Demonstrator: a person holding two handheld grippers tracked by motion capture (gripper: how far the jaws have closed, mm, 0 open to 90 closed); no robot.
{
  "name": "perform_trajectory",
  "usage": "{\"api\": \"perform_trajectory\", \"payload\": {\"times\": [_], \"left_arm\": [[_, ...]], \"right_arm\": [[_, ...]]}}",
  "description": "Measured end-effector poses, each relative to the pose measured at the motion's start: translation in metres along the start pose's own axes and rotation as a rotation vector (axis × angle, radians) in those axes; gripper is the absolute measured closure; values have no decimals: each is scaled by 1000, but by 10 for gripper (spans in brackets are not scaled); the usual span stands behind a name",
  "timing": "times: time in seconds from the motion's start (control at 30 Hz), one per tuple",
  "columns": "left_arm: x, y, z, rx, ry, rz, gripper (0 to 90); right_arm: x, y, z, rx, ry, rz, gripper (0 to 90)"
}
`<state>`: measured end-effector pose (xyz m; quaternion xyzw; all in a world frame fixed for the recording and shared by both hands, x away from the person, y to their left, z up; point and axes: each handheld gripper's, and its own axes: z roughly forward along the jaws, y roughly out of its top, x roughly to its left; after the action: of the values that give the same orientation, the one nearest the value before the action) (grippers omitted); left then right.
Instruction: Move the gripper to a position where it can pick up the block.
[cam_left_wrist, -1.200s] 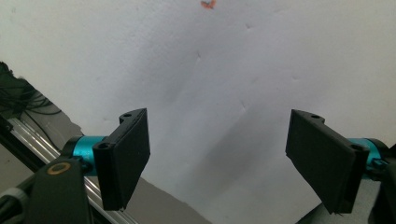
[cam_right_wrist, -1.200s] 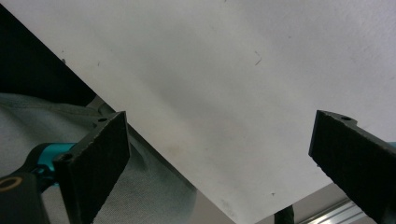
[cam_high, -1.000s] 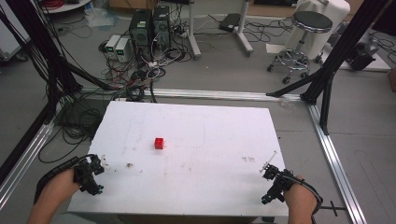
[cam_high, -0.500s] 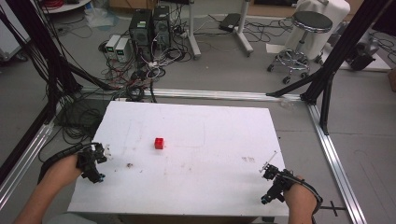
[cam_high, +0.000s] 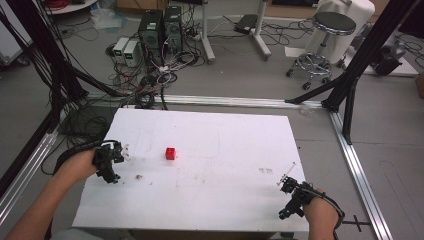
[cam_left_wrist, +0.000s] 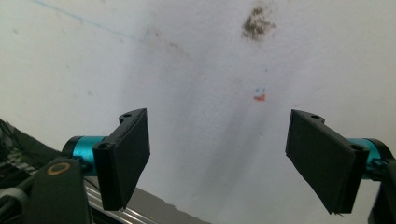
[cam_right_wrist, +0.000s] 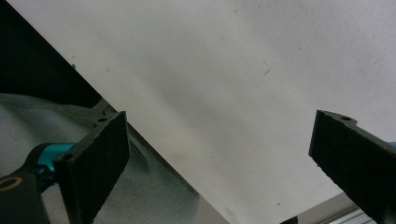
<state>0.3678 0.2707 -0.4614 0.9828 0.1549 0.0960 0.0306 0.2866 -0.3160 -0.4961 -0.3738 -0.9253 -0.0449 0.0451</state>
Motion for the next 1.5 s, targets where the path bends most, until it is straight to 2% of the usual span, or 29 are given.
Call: {"api": "perform_trajectory", "payload": {"times": [0.13, 0.23, 0.33, 0.53, 0.77, 0.83, 0.87, 1.07, 1.13, 1.17, 1.23, 1.27, 1.5], "left_arm": [[8, 11, -3, 0, -7, 75, 223], [12, 19, -4, -9, -12, 100, 222], [18, 28, -5, -1, -15, 149, 222], [26, 43, -6, -9, -19, 185, 223], [36, 69, -3, -14, -42, 218, 223], [39, 77, -2, -9, -46, 238, 223], [39, 77, -2, -9, -46, 238, 222], [45, 102, 6, -10, -62, 278, 223], [45, 105, 7, -9, -70, 277, 223], [47, 111, 9, -11, -75, 296, 223], [47, 116, 13, -4, -81, 301, 222], [48, 118, 14, 5, -84, 317, 223], [49, 129, 24, 23, -102, 334, 223]], "right_arm": [[0, 0, 1, 0, 2, 5, 47], [0, 0, 2, 0, 5, 5, 47], [0, -2, 1, -5, 6, 14, 47], [-2, -5, 2, -8, 11, 24, 47], [-3, -5, 5, -4, 15, 23, 47], [-3, -5, 5, -6, 14, 19, 47], [-3, -6, 5, -5, 14, 24, 47], [-4, -6, 5, -8, 15, 18, 47], [-4, -5, 6, -5, 16, 19, 47], [-4, -5, 7, -4, 20, 19, 47], [-3, -4, 8, -2, 21, 19, 47], [-3, -3, 10, 0, 24, 15, 47], [-2, -2, 7, -3, 18, 6, 47]]}}
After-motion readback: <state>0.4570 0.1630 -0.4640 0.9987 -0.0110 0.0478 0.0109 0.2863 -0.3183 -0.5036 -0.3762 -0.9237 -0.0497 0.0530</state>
